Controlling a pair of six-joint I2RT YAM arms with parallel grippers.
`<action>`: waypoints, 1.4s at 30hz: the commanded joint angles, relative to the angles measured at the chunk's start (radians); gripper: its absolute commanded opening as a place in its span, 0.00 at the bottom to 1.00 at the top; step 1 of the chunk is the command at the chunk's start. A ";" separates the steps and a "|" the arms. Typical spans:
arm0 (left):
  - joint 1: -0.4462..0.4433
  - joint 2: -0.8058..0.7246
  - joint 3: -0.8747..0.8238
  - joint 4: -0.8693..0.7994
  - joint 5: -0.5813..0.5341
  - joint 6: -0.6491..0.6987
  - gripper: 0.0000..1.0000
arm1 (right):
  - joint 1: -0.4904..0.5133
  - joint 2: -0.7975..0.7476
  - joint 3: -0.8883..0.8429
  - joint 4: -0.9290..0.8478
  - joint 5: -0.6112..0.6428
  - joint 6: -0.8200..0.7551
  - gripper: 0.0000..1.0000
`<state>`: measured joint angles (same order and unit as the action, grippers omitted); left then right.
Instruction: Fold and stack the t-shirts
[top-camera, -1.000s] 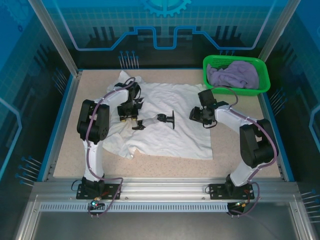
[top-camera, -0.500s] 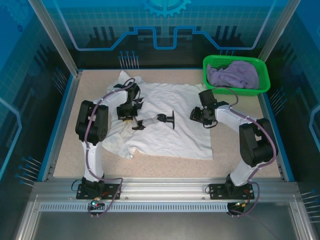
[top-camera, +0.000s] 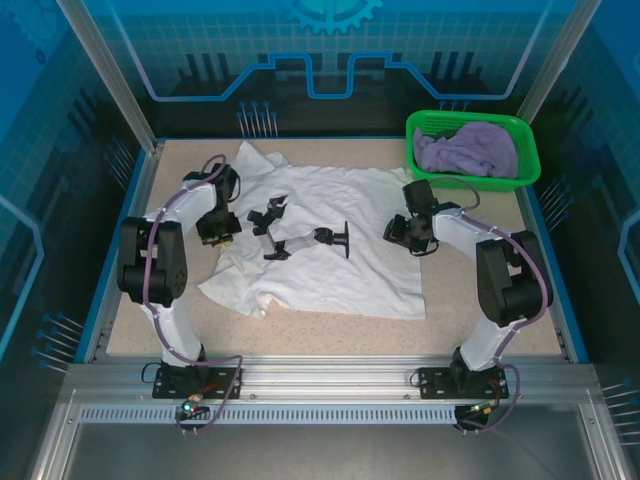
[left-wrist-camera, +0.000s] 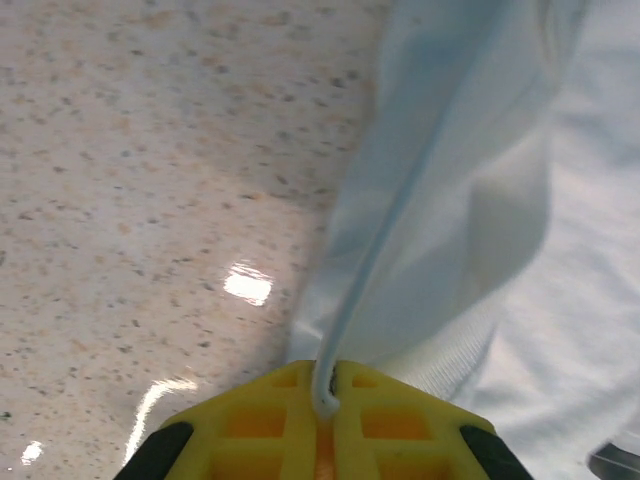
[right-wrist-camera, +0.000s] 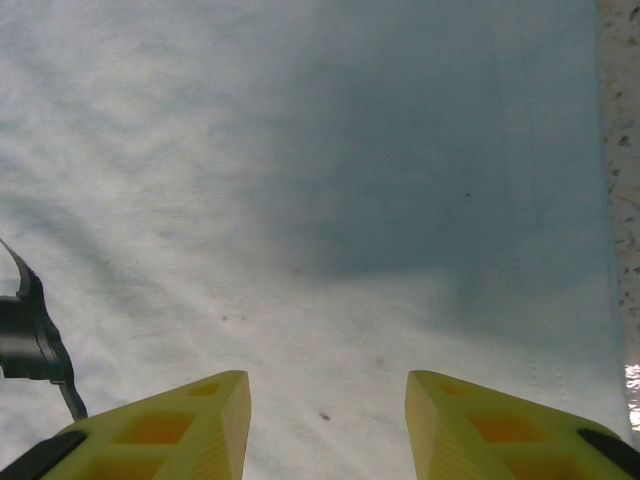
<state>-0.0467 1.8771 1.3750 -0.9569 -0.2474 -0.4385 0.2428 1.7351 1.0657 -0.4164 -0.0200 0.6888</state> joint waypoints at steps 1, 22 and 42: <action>0.036 -0.042 -0.026 -0.042 -0.053 -0.004 0.10 | -0.006 0.010 -0.007 0.010 -0.029 0.014 0.46; 0.245 0.023 -0.012 -0.048 -0.156 0.022 0.37 | -0.013 0.018 0.000 0.004 -0.058 0.009 0.46; 0.051 0.157 0.491 -0.033 0.118 0.012 0.43 | 0.041 -0.057 0.060 0.003 0.181 -0.054 0.47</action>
<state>0.0223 1.9488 1.8362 -1.0042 -0.2550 -0.4416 0.2470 1.6932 1.0679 -0.4179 0.0280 0.6727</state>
